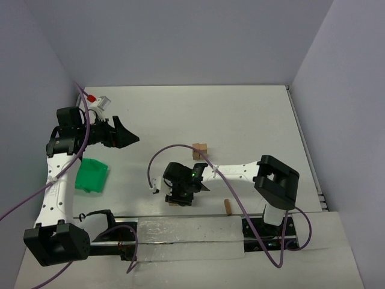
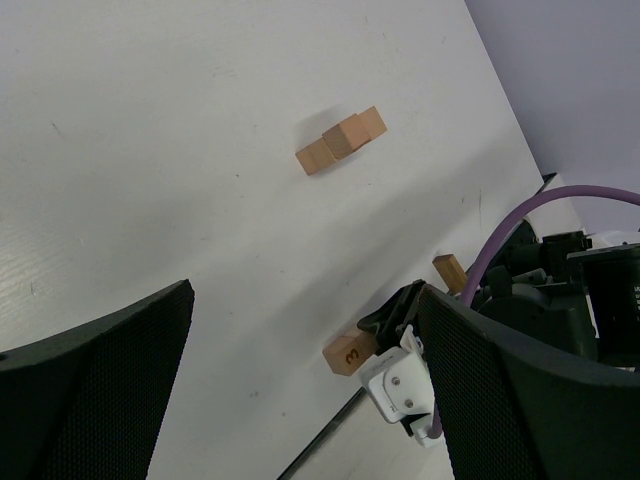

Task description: Build the wood block tower

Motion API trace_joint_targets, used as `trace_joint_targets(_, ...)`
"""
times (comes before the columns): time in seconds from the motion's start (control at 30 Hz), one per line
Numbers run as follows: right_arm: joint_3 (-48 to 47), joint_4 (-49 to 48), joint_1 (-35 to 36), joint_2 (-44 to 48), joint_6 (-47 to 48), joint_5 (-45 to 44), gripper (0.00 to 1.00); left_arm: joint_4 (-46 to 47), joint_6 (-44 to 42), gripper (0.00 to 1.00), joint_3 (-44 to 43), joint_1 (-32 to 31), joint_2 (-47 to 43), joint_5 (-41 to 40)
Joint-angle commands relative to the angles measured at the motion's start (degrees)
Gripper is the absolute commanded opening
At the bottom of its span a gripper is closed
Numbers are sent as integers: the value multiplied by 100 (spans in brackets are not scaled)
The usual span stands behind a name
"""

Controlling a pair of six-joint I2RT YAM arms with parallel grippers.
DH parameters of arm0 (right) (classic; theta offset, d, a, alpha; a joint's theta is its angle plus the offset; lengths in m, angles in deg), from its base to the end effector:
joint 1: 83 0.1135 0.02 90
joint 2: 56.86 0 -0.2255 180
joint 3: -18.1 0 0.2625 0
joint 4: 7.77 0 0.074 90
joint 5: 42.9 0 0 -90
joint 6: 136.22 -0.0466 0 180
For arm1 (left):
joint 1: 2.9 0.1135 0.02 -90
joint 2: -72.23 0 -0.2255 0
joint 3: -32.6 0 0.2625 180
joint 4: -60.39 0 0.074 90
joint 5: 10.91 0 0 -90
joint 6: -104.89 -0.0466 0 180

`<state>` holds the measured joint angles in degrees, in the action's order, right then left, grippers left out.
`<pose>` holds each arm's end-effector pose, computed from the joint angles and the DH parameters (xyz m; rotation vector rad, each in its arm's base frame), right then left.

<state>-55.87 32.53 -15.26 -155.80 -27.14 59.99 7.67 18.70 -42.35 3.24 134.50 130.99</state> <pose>0.1203 0.3213 0.1170 -1.9679 1.9797 0.5393 0.2523 -0.0097 0.3046 0.2886 2.1067 -0.9894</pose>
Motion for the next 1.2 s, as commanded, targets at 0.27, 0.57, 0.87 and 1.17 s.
trace_joint_targets(0.27, -262, -45, 64, -65, -53, -41, 52, 206, -74, 99, 3, 55, 14, 216)
trace_joint_targets(0.57, -283, -89, 81, 28, -136, -49, 67, 201, -65, 99, 0, 60, 8, 224)
trace_joint_targets(0.87, -243, -208, -71, 1052, -1129, -368, 100, 207, 279, 99, -99, 234, 52, 312)
trace_joint_targets(1.17, -533, 68, -1529, 1783, -2867, -486, 100, 150, 406, 99, -70, 297, -149, 24)
